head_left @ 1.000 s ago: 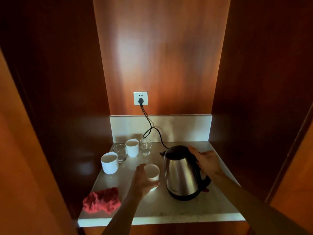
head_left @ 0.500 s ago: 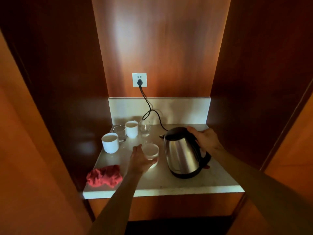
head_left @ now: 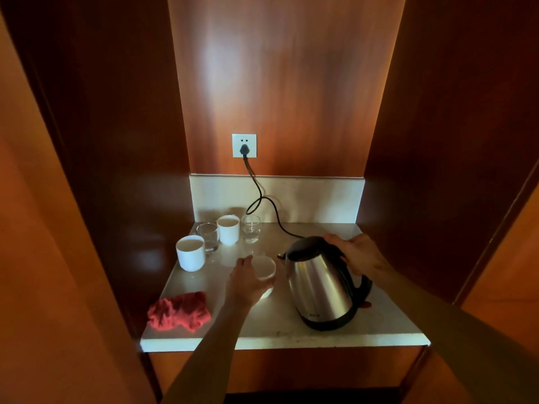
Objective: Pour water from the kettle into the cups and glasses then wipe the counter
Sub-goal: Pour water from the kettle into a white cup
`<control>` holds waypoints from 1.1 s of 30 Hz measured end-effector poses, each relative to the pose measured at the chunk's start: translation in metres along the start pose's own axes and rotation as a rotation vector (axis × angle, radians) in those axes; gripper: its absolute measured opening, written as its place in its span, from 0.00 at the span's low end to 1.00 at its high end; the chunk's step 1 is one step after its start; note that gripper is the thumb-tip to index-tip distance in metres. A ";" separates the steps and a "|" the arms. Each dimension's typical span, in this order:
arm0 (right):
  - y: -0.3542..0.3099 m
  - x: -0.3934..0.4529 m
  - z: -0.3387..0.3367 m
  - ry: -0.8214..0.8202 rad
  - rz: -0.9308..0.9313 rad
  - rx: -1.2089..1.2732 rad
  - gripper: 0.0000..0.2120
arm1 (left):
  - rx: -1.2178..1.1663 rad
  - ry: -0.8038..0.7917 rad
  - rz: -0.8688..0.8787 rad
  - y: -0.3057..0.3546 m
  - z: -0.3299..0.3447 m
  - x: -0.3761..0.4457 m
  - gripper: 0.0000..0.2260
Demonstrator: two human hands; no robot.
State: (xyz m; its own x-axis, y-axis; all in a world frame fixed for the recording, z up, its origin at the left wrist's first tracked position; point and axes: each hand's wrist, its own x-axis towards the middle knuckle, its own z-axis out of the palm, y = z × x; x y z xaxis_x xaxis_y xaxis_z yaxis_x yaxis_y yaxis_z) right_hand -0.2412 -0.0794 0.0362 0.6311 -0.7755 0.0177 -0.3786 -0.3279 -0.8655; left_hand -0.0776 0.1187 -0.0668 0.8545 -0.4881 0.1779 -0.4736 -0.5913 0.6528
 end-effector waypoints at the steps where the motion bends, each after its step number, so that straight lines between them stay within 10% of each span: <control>1: -0.002 0.001 0.000 -0.011 -0.002 -0.011 0.25 | -0.002 0.008 0.002 0.000 0.000 0.000 0.42; 33: -0.038 0.012 0.003 -0.147 -0.017 -0.265 0.26 | 0.035 -0.034 0.058 -0.006 -0.006 0.010 0.38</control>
State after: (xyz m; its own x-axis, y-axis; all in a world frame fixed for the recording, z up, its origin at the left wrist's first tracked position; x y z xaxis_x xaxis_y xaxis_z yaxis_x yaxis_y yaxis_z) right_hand -0.2173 -0.0743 0.0673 0.7229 -0.6885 -0.0583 -0.5181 -0.4844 -0.7049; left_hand -0.0645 0.1213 -0.0642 0.8177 -0.5435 0.1895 -0.5302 -0.5832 0.6154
